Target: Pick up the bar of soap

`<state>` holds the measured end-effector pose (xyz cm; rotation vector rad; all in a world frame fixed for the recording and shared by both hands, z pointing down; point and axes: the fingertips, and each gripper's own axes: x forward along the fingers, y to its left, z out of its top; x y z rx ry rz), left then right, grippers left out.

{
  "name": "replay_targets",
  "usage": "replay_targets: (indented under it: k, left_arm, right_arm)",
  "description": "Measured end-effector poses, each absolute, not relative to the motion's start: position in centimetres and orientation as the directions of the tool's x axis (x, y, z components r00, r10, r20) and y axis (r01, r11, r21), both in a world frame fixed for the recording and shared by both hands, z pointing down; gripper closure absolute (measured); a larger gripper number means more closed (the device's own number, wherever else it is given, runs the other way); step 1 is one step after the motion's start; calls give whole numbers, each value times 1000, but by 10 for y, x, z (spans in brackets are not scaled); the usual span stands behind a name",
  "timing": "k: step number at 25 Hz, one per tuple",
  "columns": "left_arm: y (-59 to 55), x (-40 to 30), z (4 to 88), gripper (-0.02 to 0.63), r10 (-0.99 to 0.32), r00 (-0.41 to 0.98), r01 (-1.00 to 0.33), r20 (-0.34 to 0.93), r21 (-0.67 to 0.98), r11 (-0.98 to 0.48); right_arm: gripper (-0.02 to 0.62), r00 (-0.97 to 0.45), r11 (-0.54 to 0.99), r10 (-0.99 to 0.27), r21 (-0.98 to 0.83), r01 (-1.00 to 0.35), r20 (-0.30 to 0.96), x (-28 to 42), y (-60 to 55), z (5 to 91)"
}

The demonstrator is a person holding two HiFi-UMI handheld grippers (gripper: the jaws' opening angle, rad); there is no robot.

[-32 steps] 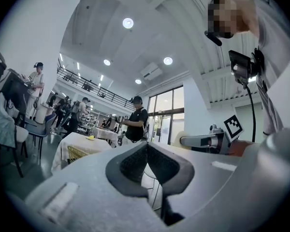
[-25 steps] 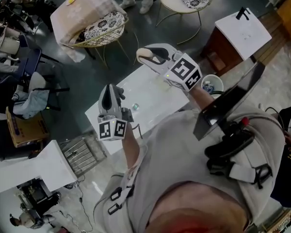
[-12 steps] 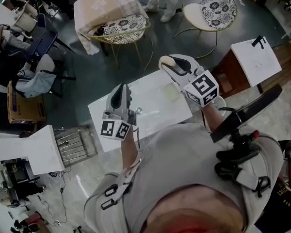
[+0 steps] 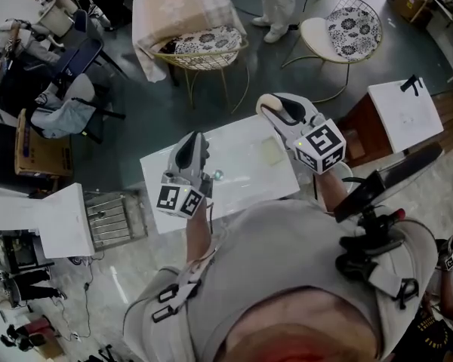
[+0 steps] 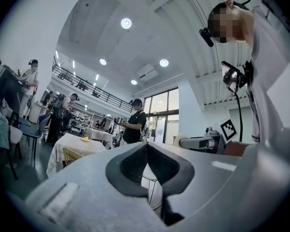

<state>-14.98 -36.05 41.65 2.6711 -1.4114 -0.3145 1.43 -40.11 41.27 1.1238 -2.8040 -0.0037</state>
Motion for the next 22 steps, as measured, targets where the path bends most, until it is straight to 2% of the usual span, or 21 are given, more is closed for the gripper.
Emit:
replay_targets:
  k: [22]
  left_arm:
    - [-365, -142, 414, 612, -822, 550, -791, -151, 223, -570]
  right_arm:
    - [471, -745, 753, -656, 37, -657, 120, 5, -401, 421]
